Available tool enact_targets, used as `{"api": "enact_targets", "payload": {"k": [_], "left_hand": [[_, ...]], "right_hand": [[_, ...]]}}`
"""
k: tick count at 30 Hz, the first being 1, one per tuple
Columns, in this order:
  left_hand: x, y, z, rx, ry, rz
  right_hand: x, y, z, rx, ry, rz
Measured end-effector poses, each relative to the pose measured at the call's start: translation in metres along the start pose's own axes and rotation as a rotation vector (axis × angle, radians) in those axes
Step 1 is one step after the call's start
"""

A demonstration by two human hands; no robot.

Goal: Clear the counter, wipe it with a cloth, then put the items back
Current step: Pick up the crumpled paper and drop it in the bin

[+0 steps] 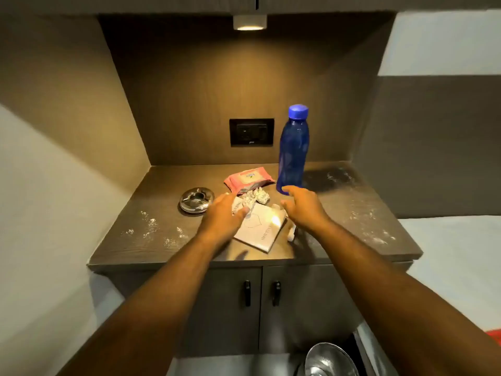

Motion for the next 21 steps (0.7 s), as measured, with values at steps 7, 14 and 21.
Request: {"api": "enact_targets", "payload": {"k": [7, 14, 21], "left_hand": [[-0.060, 0.050, 0.000, -0.067, 0.526, 0.046], [-0.078, 0.089, 0.000, -0.103, 0.584, -0.014], [-0.082, 0.098, 0.012, -0.130, 0.454, -0.082]], "right_hand": [[-0.056, 0.049, -0.008, 0.019, -0.533, 0.438], [-0.071, 0.074, -0.005, 0.088, -0.580, 0.502], [-0.071, 0.089, -0.013, 0.028, -0.572, 0.464]]}}
Point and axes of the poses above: each hand's wrist, its own y-axis towards the middle knuckle, its own x-axis out of the back of the hand, z = x × y, the point moved 8 cm from there along y, towards the middle knuckle, and after that the axes turned 1 degree about -x, right-handed, at the moved point
